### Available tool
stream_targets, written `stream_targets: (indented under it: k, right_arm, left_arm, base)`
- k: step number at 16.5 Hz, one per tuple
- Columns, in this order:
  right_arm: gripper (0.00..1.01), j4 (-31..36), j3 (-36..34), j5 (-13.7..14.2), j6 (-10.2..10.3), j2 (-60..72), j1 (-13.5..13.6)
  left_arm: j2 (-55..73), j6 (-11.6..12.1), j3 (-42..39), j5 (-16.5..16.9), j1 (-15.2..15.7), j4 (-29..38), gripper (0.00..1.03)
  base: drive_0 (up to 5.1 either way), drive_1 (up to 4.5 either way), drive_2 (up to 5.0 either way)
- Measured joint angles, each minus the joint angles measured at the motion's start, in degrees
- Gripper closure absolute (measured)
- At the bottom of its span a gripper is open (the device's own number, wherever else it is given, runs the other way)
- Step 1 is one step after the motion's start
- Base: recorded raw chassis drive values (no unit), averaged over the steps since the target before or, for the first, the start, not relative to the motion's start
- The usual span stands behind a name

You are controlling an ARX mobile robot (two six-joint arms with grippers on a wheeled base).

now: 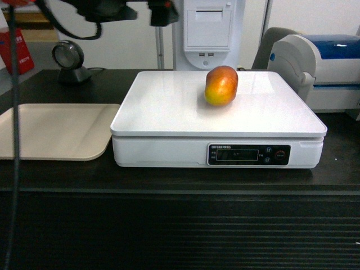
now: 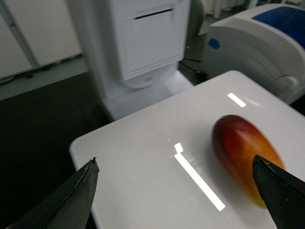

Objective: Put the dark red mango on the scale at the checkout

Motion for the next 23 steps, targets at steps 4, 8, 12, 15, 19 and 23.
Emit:
stream_targets:
  k: [4,8,12,15,19,23]
  right_arm:
    - [0.03,0.0,0.0,0.0,0.0,0.0,0.0]
    - [0.03,0.0,0.0,0.0,0.0,0.0,0.0]
    - [0.03,0.0,0.0,0.0,0.0,0.0,0.0]
    - [0.03,0.0,0.0,0.0,0.0,0.0,0.0]
    - [0.03,0.0,0.0,0.0,0.0,0.0,0.0]
    - [0.03,0.0,0.0,0.0,0.0,0.0,0.0]
  left_arm:
    - [-16.1,1.9,-19.8,0.0,9.6,9.6,0.05]
    - [-34.6,0.2,-38.7,1.6,17.4,14.3,0.05]
    - [-49.7,-4.2,-50.9,2.0,23.9,14.7,0.05]
    - [-56.5,-4.1,-56.1,0.0,27.2,10.3,0.05]
    - [-71.8,-5.3,-64.6,-0.7,28.7,11.5,0.33]
    - [-82.1,-5.7,-74.0,-6.0,23.3,10.4,0.80]
  base:
    - [0.0,0.00,0.0]
    - [0.0,0.00,0.0]
    - [0.0,0.00,0.0]
    - [0.0,0.00,0.0]
    - [0.0,0.00,0.0]
    - [0.0,0.00,0.0]
